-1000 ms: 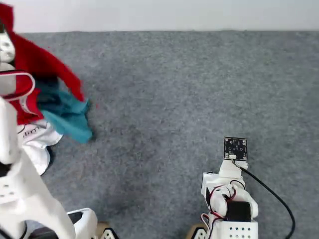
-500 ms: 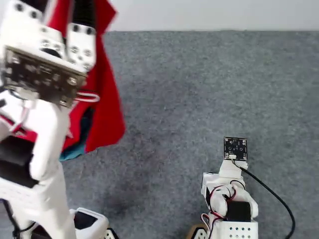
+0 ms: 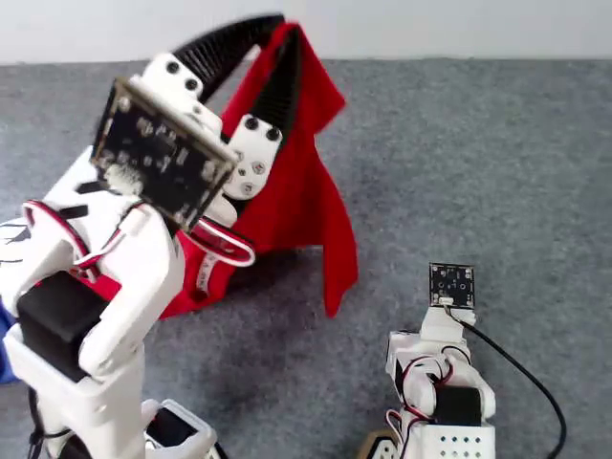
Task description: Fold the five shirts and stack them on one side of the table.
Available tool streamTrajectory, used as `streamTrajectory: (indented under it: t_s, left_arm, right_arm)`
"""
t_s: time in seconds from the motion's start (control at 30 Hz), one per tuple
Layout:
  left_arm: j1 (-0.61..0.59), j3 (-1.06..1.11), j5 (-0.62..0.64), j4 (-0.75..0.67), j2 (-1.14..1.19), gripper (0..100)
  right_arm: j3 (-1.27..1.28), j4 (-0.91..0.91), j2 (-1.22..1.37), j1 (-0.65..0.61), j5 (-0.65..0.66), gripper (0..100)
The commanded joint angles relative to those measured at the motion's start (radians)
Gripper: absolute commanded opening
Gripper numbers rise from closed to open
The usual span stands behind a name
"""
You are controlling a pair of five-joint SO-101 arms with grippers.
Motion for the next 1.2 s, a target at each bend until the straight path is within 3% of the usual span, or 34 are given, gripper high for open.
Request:
streamTrajectory:
  t_s: [0.0,0.23,0.47,0.8,0.93,1.17]
  left_arm:
    - [0.025,0.018,0.029,0.087,-0.009,1]
    - [-0.025,0.073,0.021,0.321,-0.020,1]
    - [-0.158,0.081,-0.091,0.591,-0.020,1]
    - [-0.634,0.326,-0.109,0.588,-0.031,1]
    - [-0.783,0.466,-0.207,0.585,-0.035,1]
    - [-0.999,0.595,-0.255,0.566,-0.040,1]
  right_arm:
    - [0.014,0.005,-0.010,-0.002,-0.005,1.4]
    - [0.014,0.005,-0.010,-0.002,-0.005,1.4]
    - [0.014,0.005,-0.010,-0.002,-0.005,1.4]
    - [0.014,0.005,-0.010,-0.002,-0.005,1.4]
    - [0.014,0.005,-0.010,-0.002,-0.005,1.4]
    - [0.014,0.005,-0.010,-0.002,-0.005,1.4]
